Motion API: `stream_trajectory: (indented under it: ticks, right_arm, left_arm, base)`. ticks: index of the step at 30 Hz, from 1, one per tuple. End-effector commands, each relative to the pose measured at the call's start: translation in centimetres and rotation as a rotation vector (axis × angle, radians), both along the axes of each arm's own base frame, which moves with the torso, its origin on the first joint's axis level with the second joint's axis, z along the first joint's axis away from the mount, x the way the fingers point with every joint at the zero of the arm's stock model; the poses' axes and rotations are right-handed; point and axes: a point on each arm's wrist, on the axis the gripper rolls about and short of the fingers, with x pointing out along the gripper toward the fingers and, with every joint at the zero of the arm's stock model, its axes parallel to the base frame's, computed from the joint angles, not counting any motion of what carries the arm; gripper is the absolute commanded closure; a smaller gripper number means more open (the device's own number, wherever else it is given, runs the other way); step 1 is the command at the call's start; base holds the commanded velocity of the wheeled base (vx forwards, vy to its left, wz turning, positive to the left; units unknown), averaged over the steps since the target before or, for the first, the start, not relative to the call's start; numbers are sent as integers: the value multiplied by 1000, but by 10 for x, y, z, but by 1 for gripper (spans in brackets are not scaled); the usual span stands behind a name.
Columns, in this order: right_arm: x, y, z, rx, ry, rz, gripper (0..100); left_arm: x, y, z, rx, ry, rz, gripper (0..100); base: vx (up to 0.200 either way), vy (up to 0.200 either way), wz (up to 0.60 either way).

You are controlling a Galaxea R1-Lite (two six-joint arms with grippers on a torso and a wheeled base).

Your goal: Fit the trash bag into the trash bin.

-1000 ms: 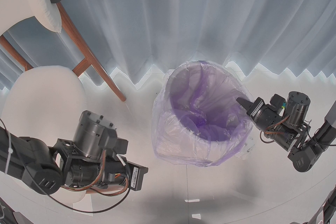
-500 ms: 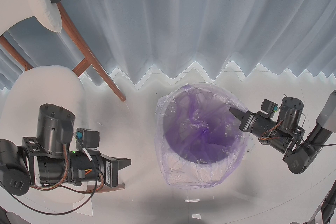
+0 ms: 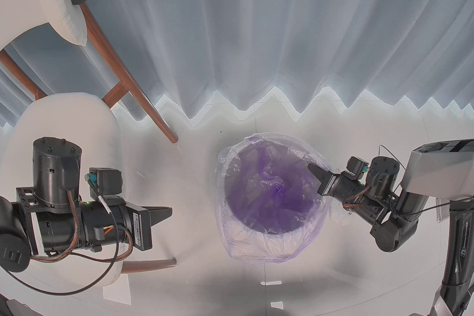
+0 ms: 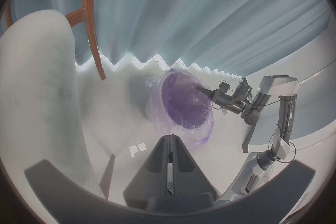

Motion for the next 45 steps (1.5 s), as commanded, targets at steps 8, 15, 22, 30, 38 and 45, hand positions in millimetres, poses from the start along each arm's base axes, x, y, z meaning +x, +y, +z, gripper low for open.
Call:
stream_trajectory:
  ticks: [8, 15, 22, 30, 38, 45]
  right_arm:
    - [46, 13, -39, 6, -46, 1, 100]
    - [54, 13, -43, 5, -62, -31, 100]
    - [54, 14, -43, 8, -61, -33, 0]
    - [33, 1, -10, 6, -74, -63, 0]
    - [-30, -11, 14, 28, 36, -61, 0]
    - [-52, -16, 17, 66, 95, -76, 0]
  left_arm:
    - [-11, 6, 2, 23, -70, -104, 100]
    - [-14, 7, -2, 50, -110, -155, 100]
    - [-13, 6, -1, 45, -120, -160, 100]
    - [-16, 8, 4, 26, -153, -157, 100]
    - [-14, 23, 5, -30, -123, -160, 100]
    - [-15, 23, 4, -85, -65, -121, 100]
  base:
    - [0, 0, 0]
    - [0, 0, 0]
    - [0, 0, 0]
    - [0, 0, 0]
    - [0, 0, 0]
    - [0, 0, 0]
